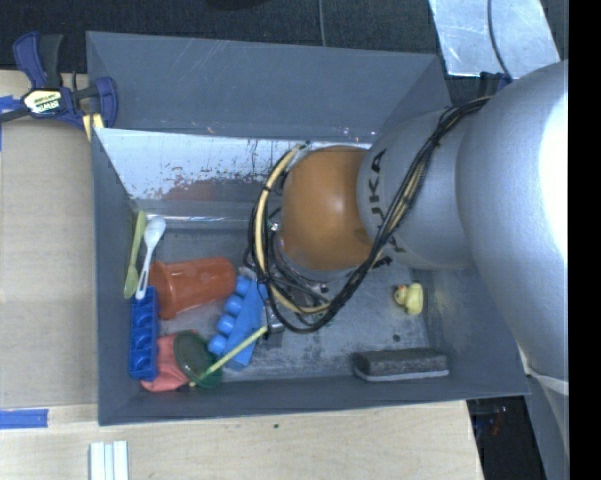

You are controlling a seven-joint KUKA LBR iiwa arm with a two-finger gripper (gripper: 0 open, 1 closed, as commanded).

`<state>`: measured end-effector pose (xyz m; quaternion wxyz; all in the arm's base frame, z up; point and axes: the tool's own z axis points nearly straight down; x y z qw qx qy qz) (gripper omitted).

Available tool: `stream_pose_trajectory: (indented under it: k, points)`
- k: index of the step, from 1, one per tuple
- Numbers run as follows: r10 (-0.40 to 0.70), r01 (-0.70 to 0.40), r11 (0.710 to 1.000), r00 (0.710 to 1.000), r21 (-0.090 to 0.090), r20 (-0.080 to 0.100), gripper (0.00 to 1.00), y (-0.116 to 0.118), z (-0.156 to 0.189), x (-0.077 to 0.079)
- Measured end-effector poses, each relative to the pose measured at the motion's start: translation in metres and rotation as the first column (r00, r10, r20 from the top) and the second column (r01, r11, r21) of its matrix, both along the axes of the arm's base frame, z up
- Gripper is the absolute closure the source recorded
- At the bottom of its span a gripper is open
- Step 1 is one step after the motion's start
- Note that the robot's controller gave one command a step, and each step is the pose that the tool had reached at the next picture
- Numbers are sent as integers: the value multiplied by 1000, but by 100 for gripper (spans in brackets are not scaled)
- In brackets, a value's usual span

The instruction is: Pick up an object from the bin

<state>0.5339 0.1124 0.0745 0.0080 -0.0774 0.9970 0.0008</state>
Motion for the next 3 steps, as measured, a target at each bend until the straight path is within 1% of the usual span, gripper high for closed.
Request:
stream_pose_trajectory:
  k: [3]
  points:
    - [0, 0, 1000, 1000, 0, 0, 100, 0, 0, 0]
